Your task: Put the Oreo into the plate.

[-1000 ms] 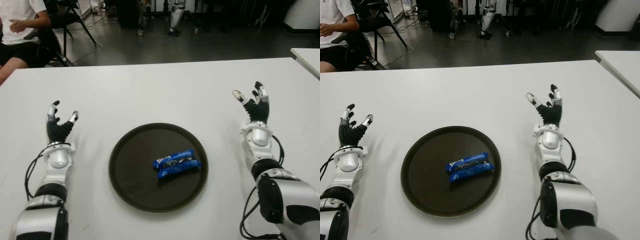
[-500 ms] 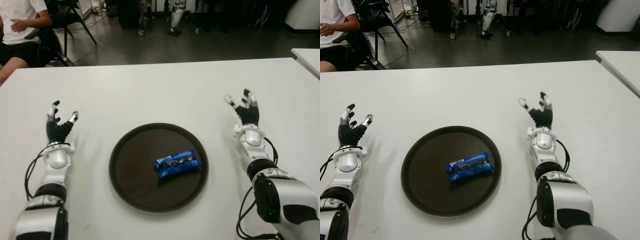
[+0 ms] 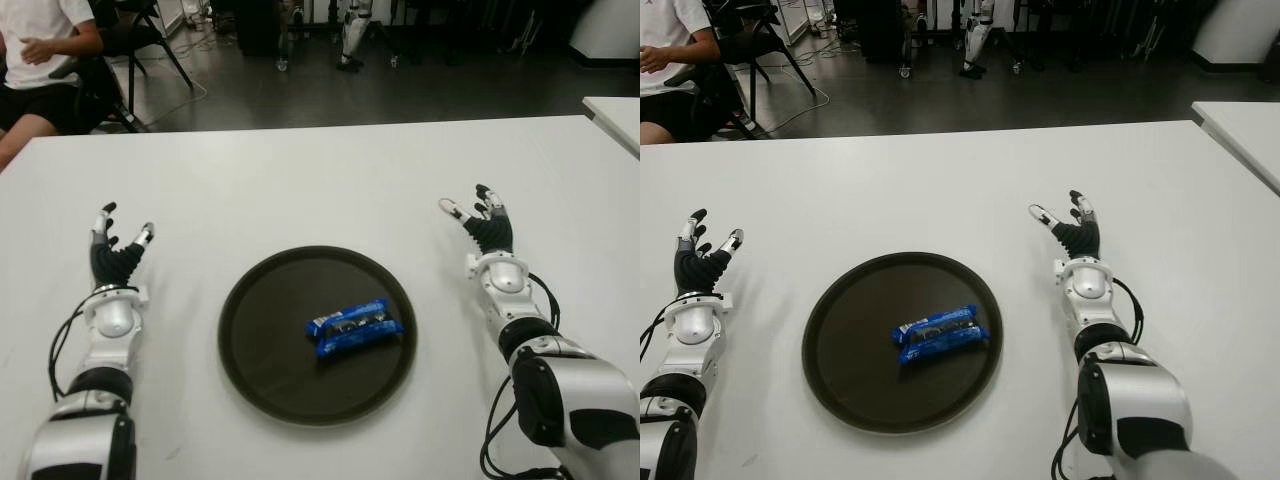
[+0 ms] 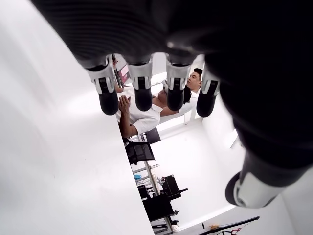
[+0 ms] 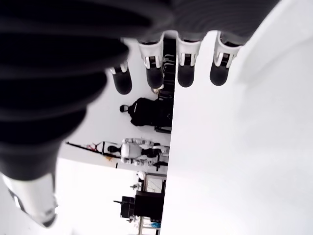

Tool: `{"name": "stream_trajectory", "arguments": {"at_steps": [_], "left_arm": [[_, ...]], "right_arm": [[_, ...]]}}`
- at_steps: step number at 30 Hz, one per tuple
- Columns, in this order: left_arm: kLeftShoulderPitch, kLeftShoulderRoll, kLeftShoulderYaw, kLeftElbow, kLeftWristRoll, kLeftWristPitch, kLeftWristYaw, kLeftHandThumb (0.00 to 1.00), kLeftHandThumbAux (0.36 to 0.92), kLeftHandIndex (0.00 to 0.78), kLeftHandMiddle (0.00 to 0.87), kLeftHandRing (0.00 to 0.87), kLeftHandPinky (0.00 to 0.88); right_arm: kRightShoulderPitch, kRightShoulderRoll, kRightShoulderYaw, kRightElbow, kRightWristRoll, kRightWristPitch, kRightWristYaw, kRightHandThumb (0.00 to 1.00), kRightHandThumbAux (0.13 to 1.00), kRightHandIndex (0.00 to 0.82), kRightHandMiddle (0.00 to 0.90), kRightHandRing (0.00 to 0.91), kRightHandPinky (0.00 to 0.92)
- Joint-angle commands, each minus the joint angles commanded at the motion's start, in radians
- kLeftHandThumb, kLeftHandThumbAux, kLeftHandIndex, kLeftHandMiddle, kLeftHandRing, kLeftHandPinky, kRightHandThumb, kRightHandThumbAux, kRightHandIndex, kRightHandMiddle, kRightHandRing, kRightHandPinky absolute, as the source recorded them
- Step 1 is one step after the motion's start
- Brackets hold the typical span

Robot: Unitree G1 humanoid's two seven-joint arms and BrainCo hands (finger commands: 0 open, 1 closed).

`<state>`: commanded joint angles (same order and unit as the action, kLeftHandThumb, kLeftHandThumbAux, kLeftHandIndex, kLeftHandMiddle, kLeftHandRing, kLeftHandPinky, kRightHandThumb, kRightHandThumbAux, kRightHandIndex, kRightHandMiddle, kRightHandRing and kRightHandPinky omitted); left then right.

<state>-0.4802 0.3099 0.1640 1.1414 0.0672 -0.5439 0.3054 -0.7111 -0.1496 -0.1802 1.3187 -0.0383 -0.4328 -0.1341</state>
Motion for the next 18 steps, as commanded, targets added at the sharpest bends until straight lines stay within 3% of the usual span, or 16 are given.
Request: {"name": "stream_trajectory", "arguments": {"at_steps": [7, 18], "left_arm": [[0.003, 0.000, 0.003, 0.002, -0.005, -0.005, -0.003, 0.000, 0.671, 0.001, 0.000, 0.000, 0.000], [0.009, 0.003, 0.004, 0.001, -0.004, -0.005, -0.004, 0.000, 0.677, 0.000, 0.000, 0.000, 0.000]], "right_arm": [[0.005, 0.002, 0.008, 0.000, -0.012, -0.010, -0.010, 0.000, 0.700, 0.021, 0.000, 0.000, 0.000], [0.010, 0.000, 0.031, 0.001, -0.050, -0.016, -0.036, 0.000, 0.655, 0.018, 0.000, 0.000, 0.000]]}}
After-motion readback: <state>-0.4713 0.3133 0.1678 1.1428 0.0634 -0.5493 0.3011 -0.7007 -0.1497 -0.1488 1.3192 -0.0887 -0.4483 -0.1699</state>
